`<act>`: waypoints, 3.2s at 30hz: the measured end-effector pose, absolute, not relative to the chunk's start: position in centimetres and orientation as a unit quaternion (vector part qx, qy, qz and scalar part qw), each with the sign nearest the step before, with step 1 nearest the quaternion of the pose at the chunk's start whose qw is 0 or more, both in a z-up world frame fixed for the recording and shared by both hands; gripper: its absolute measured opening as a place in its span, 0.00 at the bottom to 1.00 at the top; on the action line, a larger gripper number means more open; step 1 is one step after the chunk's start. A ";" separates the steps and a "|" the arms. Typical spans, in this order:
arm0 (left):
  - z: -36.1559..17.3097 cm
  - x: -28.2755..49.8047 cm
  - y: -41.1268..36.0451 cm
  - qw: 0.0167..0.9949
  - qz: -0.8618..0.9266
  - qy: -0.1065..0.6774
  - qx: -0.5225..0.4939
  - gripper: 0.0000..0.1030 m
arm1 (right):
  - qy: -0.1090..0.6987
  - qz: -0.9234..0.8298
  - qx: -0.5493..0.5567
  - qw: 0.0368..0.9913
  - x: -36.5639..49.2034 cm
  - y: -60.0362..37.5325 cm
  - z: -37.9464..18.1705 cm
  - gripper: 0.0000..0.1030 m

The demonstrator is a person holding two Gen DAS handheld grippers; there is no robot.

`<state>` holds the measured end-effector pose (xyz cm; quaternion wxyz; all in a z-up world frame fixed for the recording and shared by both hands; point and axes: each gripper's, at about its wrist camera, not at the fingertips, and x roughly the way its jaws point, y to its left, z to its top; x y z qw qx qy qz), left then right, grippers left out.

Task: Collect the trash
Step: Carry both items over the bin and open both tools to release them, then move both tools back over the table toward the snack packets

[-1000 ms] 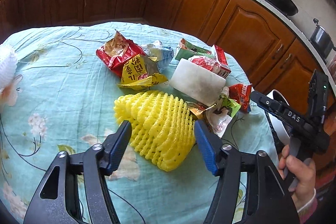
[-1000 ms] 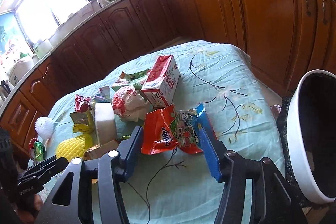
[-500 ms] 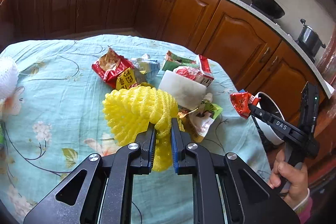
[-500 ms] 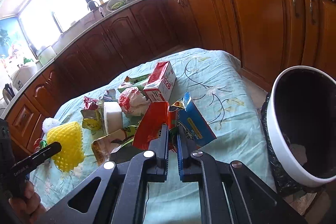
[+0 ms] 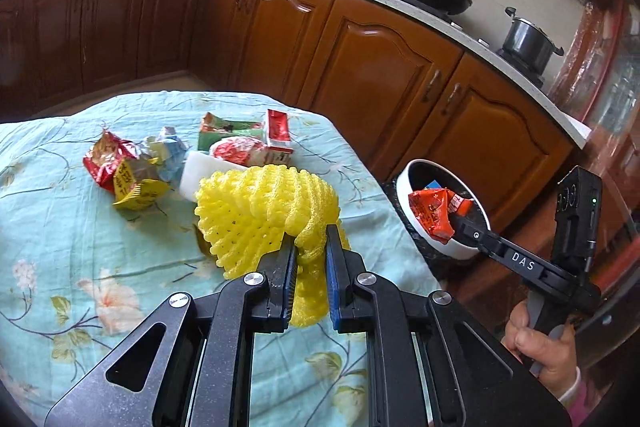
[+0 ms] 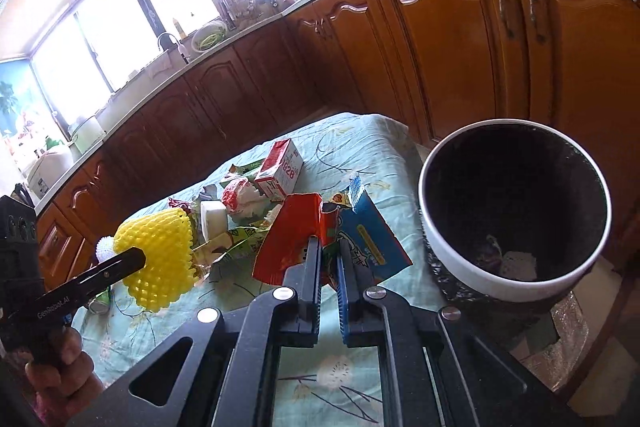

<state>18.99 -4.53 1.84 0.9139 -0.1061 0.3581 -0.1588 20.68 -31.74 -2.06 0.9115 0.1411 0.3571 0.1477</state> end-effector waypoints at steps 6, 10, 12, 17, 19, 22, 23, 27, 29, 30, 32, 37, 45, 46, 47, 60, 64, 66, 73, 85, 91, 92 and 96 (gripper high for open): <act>2.1 19.3 -8.8 0.906 -0.203 0.361 -0.088 0.11 | 0.349 0.113 0.156 0.917 19.1 -35.5 -1.8 0.06; 2.2 19.6 -11.5 0.902 -0.229 0.360 -0.072 0.11 | 0.344 0.093 0.166 0.919 18.7 -37.5 -1.7 0.06; 2.2 19.9 -12.7 0.898 -0.238 0.363 -0.065 0.11 | 0.341 0.085 0.170 0.921 18.3 -38.4 -1.7 0.06; 2.0 20.5 -14.8 0.892 -0.257 0.369 -0.054 0.11 | 0.337 0.070 0.177 0.922 18.1 -40.4 -1.6 0.06; 2.0 20.8 -15.7 0.889 -0.263 0.371 -0.049 0.11 | 0.336 0.065 0.179 0.923 18.1 -41.0 -1.6 0.06; 2.0 21.4 -17.0 0.886 -0.272 0.373 -0.044 0.11 | 0.335 0.060 0.181 0.923 18.3 -41.7 -1.6 0.06; 2.1 21.6 -17.5 0.885 -0.275 0.373 -0.042 0.11 | 0.335 0.059 0.181 0.923 18.4 -41.9 -1.6 0.06; 2.3 22.7 -19.5 0.882 -0.286 0.372 -0.032 0.11 | 0.337 0.052 0.185 0.922 19.1 -42.9 -1.8 0.06; 2.3 23.2 -20.6 0.880 -0.292 0.373 -0.028 0.11 | 0.339 0.049 0.187 0.921 19.5 -43.6 -1.9 0.06; 2.2 23.5 -21.2 0.878 -0.295 0.375 -0.026 0.11 | 0.340 0.047 0.188 0.920 19.8 -43.9 -1.9 0.06; 2.2 24.3 -22.4 0.873 -0.302 0.382 -0.027 0.11 | 0.342 0.044 0.190 0.919 20.3 -44.4 -2.1 0.06; 1.7 26.3 -25.0 0.858 -0.317 0.402 -0.031 0.11 | 0.353 0.038 0.190 0.915 21.8 -45.3 -2.4 0.06; 0.7 28.8 -28.4 0.848 -0.319 0.423 -0.008 0.11 | 0.375 0.027 0.178 0.910 24.1 -46.2 -3.1 0.07; 0.4 29.0 -28.6 0.846 -0.319 0.426 -0.006 0.11 | 0.377 0.026 0.176 0.909 24.3 -46.3 -3.2 0.08; 0.2 29.1 -28.9 0.844 -0.320 0.430 -0.003 0.11 | 0.380 0.024 0.175 0.908 24.4 -46.4 -3.4 0.11; -0.8 29.4 -28.6 0.845 -0.306 0.439 0.005 0.45 | 0.386 0.016 0.183 0.904 24.2 -47.2 -4.1 0.49; -0.8 28.6 -27.6 0.851 -0.298 0.431 0.003 0.47 | 0.376 0.017 0.193 0.906 23.2 -47.1 -3.8 0.69; -0.9 27.9 -26.8 0.855 -0.293 0.428 -0.001 0.49 | 0.367 0.017 0.203 0.908 22.7 -47.1 -3.7 0.75; -1.5 24.9 -22.3 0.867 -0.260 0.423 -0.027 0.55 | 0.364 0.042 0.218 0.905 20.7 -44.9 -3.6 0.84; -1.4 21.0 -12.4 0.887 -0.194 0.412 -0.077 0.56 | 0.391 0.099 0.213 0.890 19.1 -37.8 -3.9 0.96; -1.2 19.6 -7.9 0.895 -0.158 0.405 -0.098 0.56 | 0.386 0.140 0.186 0.893 18.7 -32.8 -3.7 0.97; -1.2 19.4 -7.2 0.897 -0.152 0.403 -0.100 0.56 | 0.386 0.149 0.186 0.891 18.8 -31.9 -3.8 0.97; -1.5 18.8 -4.1 0.901 -0.127 0.401 -0.109 0.57 | 0.389 0.176 0.193 0.883 19.1 -29.2 -4.1 0.97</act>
